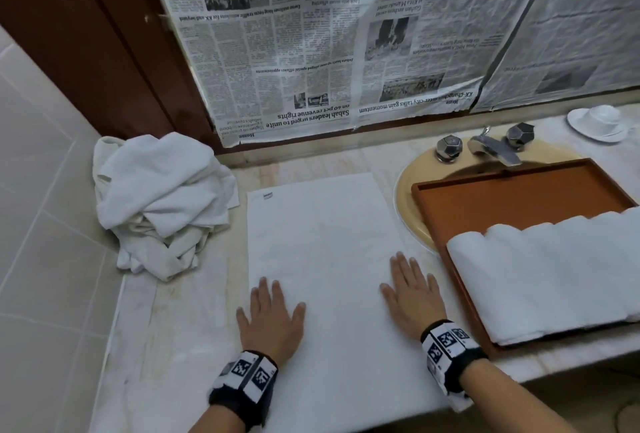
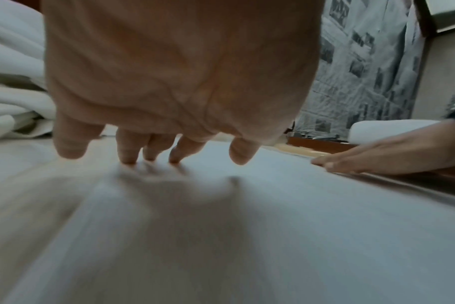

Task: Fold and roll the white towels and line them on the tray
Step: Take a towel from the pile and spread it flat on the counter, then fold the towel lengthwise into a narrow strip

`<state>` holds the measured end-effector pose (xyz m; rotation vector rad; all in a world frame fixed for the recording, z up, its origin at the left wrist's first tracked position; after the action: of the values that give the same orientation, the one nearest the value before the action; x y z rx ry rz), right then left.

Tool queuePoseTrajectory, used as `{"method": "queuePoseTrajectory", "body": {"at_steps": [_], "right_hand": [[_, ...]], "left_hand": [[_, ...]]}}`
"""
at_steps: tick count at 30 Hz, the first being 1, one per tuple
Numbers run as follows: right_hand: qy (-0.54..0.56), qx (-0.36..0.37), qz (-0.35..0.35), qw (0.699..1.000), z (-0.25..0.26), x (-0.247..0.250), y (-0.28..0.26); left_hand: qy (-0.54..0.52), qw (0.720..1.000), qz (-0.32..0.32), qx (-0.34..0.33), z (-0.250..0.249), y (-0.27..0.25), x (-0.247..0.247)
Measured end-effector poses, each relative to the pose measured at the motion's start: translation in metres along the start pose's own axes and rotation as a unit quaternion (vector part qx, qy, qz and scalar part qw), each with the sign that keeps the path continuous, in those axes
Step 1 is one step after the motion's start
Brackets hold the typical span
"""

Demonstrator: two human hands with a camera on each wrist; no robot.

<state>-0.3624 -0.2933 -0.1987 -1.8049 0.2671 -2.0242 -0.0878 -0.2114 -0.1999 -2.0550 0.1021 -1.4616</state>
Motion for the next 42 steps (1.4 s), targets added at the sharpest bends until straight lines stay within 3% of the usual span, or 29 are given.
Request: {"method": "queuePoseTrajectory", "body": {"at_steps": [2,4,6,8,10,13,15,18,25,28,32,34,36,38,40,42], "right_hand": [[-0.008,-0.015,-0.014,1.000,-0.009,0.017,0.017],[-0.020,-0.023,-0.055,0.998,-0.010,0.036,0.033],[-0.022,-0.018,-0.103,0.994,-0.005,0.052,0.049],[-0.041,-0.017,-0.142,0.989,-0.003,0.059,0.065],[-0.049,-0.015,-0.147,0.988,0.000,0.060,0.079],[-0.076,0.012,-0.184,0.980,0.012,0.074,0.087],[-0.063,0.001,-0.169,0.984,0.011,0.074,0.097],[-0.029,-0.012,-0.146,0.989,0.006,0.071,0.115],[0.023,0.000,-0.157,0.987,0.003,0.084,0.127],[0.084,-0.021,-0.136,0.987,-0.002,0.082,0.127],[0.049,-0.048,-0.128,0.989,-0.005,0.089,0.124],[0.057,-0.043,-0.161,0.984,-0.006,0.094,0.121],[0.069,-0.040,-0.157,0.984,-0.007,0.085,0.120],[0.059,-0.035,-0.180,0.981,-0.006,0.083,0.121],[0.046,-0.031,-0.202,0.978,-0.004,0.088,0.119],[0.051,-0.041,-0.211,0.975,-0.004,0.089,0.117]], "left_hand": [[0.019,0.999,-0.020,0.022,-0.004,0.022,0.022],[0.039,0.997,-0.061,-0.001,-0.027,0.044,0.046],[0.023,0.993,-0.096,-0.069,-0.069,0.065,0.063],[-0.017,0.986,-0.088,-0.143,-0.118,0.091,0.068],[-0.042,0.979,-0.064,-0.191,-0.162,0.115,0.067],[-0.046,0.965,-0.086,-0.243,-0.221,0.145,0.081],[-0.046,0.963,-0.080,-0.253,-0.251,0.164,0.086],[-0.039,0.973,-0.074,-0.215,-0.272,0.196,0.091],[-0.037,0.986,-0.106,-0.122,-0.282,0.235,0.096],[-0.051,0.986,-0.101,-0.126,-0.291,0.238,0.097],[-0.054,0.983,-0.086,-0.154,-0.300,0.239,0.096],[-0.077,0.979,-0.068,-0.176,-0.299,0.237,0.100],[-0.089,0.977,-0.074,-0.182,-0.286,0.229,0.112],[-0.057,0.986,-0.091,-0.128,-0.254,0.219,0.120],[-0.014,0.996,-0.060,-0.059,-0.216,0.212,0.111],[0.006,0.998,-0.024,-0.050,-0.196,0.209,0.095]]}}
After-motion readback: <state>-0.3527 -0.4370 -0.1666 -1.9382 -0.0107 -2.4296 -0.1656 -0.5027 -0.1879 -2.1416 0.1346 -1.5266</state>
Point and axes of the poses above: each hand's wrist, its own y-axis towards the middle knuckle, its own x-axis out of the back of the hand, z = x × y, the point moved 10 cm from there along y, towards the middle knuckle, and after that the axes turned 2 degrees about -y, right-handed, at the moved point
